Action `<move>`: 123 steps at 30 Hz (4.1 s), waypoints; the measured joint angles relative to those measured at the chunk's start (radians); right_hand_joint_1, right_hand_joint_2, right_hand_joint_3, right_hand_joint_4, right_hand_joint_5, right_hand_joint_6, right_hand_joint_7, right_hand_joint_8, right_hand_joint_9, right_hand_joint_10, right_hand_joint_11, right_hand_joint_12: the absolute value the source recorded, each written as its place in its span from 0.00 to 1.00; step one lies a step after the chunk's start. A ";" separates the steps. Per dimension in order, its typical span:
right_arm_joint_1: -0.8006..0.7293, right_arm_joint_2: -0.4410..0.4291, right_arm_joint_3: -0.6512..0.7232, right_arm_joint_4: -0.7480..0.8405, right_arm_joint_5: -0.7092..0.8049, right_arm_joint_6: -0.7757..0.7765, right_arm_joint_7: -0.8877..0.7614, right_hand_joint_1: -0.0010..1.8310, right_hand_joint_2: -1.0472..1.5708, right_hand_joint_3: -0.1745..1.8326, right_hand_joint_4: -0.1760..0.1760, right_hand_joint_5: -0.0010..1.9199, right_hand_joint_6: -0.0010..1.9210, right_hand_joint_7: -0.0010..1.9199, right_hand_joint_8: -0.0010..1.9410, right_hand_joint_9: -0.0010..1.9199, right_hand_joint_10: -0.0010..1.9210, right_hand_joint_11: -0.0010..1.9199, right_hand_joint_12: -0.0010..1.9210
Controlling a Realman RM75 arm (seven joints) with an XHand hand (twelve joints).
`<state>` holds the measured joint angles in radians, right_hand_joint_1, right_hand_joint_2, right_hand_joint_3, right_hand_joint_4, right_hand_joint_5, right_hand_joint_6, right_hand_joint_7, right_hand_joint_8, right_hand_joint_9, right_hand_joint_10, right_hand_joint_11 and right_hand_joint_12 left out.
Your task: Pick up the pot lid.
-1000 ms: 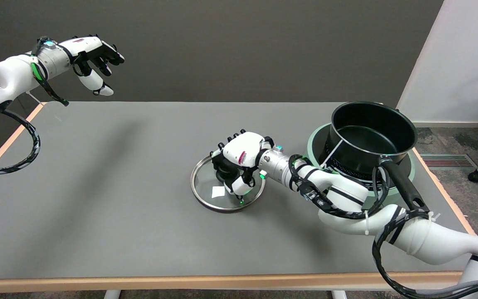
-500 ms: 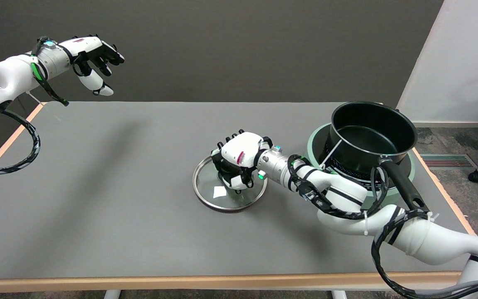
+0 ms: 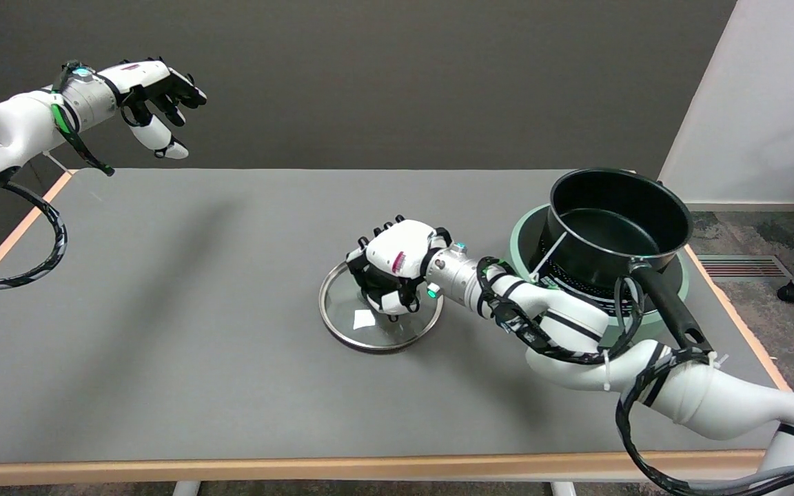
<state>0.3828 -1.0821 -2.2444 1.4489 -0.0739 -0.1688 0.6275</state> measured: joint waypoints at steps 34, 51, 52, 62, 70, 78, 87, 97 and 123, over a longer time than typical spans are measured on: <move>0.013 0.013 0.003 0.012 0.026 0.000 -0.003 0.73 0.73 0.47 1.00 0.26 0.72 0.41 0.81 0.39 0.96 0.27 1.00; 0.046 0.021 0.004 0.068 0.046 0.004 -0.002 0.73 0.72 0.48 1.00 0.27 0.72 0.41 0.80 0.40 0.96 0.29 0.98; 0.049 0.022 0.004 0.070 0.048 0.004 -0.002 0.73 0.72 0.48 1.00 0.27 0.73 0.41 0.80 0.40 0.96 0.29 0.98; 0.078 0.020 0.008 0.083 0.065 0.004 0.004 0.74 0.70 0.53 1.00 0.29 0.72 0.44 0.79 0.41 0.94 0.31 0.95; 0.109 0.019 0.042 0.080 0.136 0.004 0.005 0.74 0.69 0.54 1.00 0.30 0.72 0.44 0.79 0.42 0.95 0.32 0.94; 0.161 0.015 0.074 0.051 0.228 -0.008 0.004 0.74 0.69 0.54 1.00 0.30 0.72 0.44 0.79 0.42 0.95 0.33 0.94; 0.219 0.000 0.100 -0.009 0.342 -0.040 0.001 0.74 0.69 0.54 1.00 0.31 0.71 0.45 0.78 0.42 0.95 0.35 0.94; 0.244 -0.012 0.158 -0.028 0.412 -0.090 -0.002 0.74 0.69 0.54 1.00 0.31 0.71 0.45 0.79 0.42 0.95 0.36 0.96; 0.106 0.034 0.459 0.216 0.461 -0.189 -0.003 0.74 0.69 0.54 1.00 0.32 0.70 0.45 0.79 0.42 0.96 0.36 0.98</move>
<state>0.4893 -1.0485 -1.7852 1.6647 0.3866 -0.3582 0.6243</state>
